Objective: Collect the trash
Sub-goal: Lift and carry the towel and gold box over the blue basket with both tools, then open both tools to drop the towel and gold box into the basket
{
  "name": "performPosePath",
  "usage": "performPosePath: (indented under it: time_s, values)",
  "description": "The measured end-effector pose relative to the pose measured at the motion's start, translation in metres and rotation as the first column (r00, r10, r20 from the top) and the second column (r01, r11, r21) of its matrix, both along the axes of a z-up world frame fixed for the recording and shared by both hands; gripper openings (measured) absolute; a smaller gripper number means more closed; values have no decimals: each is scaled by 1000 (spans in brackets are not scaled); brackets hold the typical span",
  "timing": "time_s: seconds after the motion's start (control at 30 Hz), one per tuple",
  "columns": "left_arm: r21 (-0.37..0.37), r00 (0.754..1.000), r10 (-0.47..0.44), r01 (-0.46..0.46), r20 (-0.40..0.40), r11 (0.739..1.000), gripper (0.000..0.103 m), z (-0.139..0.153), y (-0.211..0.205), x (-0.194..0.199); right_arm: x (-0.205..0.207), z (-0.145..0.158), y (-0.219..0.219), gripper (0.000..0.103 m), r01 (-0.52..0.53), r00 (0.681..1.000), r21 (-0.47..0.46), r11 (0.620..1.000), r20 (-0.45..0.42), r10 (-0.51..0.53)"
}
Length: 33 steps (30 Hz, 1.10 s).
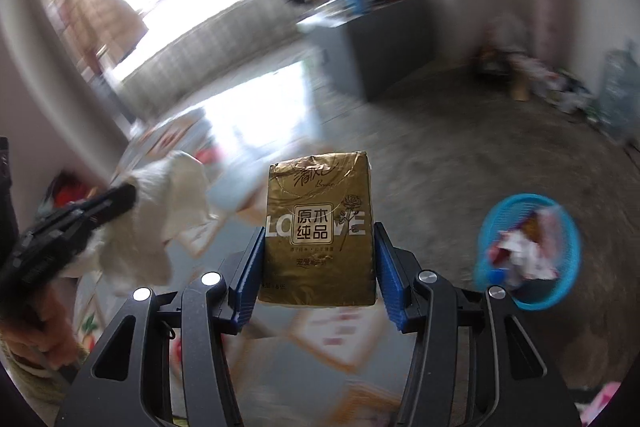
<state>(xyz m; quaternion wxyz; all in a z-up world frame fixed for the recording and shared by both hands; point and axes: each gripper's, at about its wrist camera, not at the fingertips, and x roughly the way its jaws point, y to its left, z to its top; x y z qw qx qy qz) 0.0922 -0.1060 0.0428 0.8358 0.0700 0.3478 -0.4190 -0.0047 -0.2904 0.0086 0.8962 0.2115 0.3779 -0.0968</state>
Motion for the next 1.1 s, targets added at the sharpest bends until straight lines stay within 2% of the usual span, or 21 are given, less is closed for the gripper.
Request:
performPosePath:
  time_s: [0.13, 0.2, 0.3, 0.37, 0.43, 0.53, 0.63, 0.7, 0.77, 0.83, 0.87, 0.93, 1.0, 1.1]
  values:
    - [-38, 985, -158, 156, -64, 987, 6, 9, -75, 2, -44, 1, -66, 50, 191, 982, -10, 982, 9, -191]
    - [-45, 966, -227, 223, -123, 974, 6, 4, -118, 3, -65, -2, -95, 50, 279, 960, -17, 960, 6, -279]
    - [-35, 921, -313, 314, -232, 949, 6, -15, -186, 6, -90, -17, -134, 51, 391, 920, -13, 920, -18, -392]
    - [-6, 892, -344, 358, -294, 934, 6, -36, -233, 8, -99, -34, -156, 51, 451, 892, 10, 892, -46, -450]
    - [30, 874, -354, 384, -332, 923, 6, -60, -269, 8, -106, -54, -178, 51, 499, 865, 36, 866, -80, -495]
    - [87, 835, -350, 423, -425, 902, 6, -106, -322, 9, -106, -85, -203, 51, 550, 832, 72, 832, -131, -539]
    - [133, 814, -329, 437, -480, 889, 6, -145, -361, 12, -101, -115, -223, 51, 593, 801, 100, 799, -175, -573]
    - [153, 807, -320, 443, -496, 883, 6, -163, -380, 15, -98, -134, -239, 51, 613, 786, 112, 782, -188, -589]
    - [178, 804, -309, 449, -507, 876, 15, -184, -400, 17, -95, -153, -259, 52, 633, 770, 126, 764, -203, -605]
    - [208, 803, -290, 449, -521, 869, 45, -200, -416, 18, -90, -176, -279, 56, 647, 758, 138, 750, -227, -612]
    - [226, 804, -269, 440, -531, 869, 47, -210, -423, 21, -85, -191, -288, 60, 650, 753, 139, 747, -249, -609]
    - [251, 803, -245, 434, -543, 866, 48, -224, -432, 25, -79, -217, -302, 61, 654, 747, 146, 742, -284, -602]
    - [270, 812, -222, 417, -540, 868, 48, -227, -436, 28, -82, -232, -308, 61, 677, 721, 135, 723, -316, -616]
    - [231, 811, -241, 414, -533, 881, 51, -217, -427, 30, -89, -236, -310, 61, 693, 711, 151, 705, -301, -635]
